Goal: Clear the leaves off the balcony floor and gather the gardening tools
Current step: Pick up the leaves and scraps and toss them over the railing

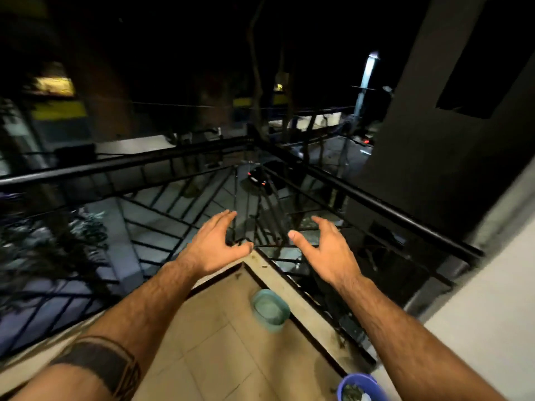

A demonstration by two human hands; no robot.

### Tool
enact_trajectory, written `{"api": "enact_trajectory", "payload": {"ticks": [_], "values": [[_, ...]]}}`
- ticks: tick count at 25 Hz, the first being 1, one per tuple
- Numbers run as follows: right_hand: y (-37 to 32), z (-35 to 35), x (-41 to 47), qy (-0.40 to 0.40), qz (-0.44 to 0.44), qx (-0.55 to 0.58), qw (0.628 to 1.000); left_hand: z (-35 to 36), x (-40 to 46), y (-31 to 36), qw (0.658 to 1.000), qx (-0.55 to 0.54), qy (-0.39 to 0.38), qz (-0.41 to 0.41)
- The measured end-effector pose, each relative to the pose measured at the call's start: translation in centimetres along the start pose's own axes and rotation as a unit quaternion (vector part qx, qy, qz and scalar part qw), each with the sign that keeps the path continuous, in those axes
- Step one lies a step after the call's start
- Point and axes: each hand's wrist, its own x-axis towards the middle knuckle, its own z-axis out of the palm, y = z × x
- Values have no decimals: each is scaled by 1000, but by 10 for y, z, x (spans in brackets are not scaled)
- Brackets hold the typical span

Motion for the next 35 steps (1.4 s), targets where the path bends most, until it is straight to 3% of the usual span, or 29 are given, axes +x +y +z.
{"api": "enact_trajectory", "payload": {"ticks": [7,14,20,26,31,35], "values": [[-133,148,31,-130,-116,31,984,-78,-78,-142,984,8,63,-164],[-266,277,11,-276,-250,58,926,-131,-192,-232,927,19,171,-332],[-343,360,-36,-416,-382,66,822,-128,-293,-249,821,16,266,-505],[-374,406,-61,-517,-496,45,696,-96,-338,-221,685,3,339,-645],[-383,435,-88,-538,-553,36,635,-69,-362,-208,600,30,397,-694],[-388,464,-118,-563,-576,1,593,-44,-389,-218,554,4,391,-735]]}}
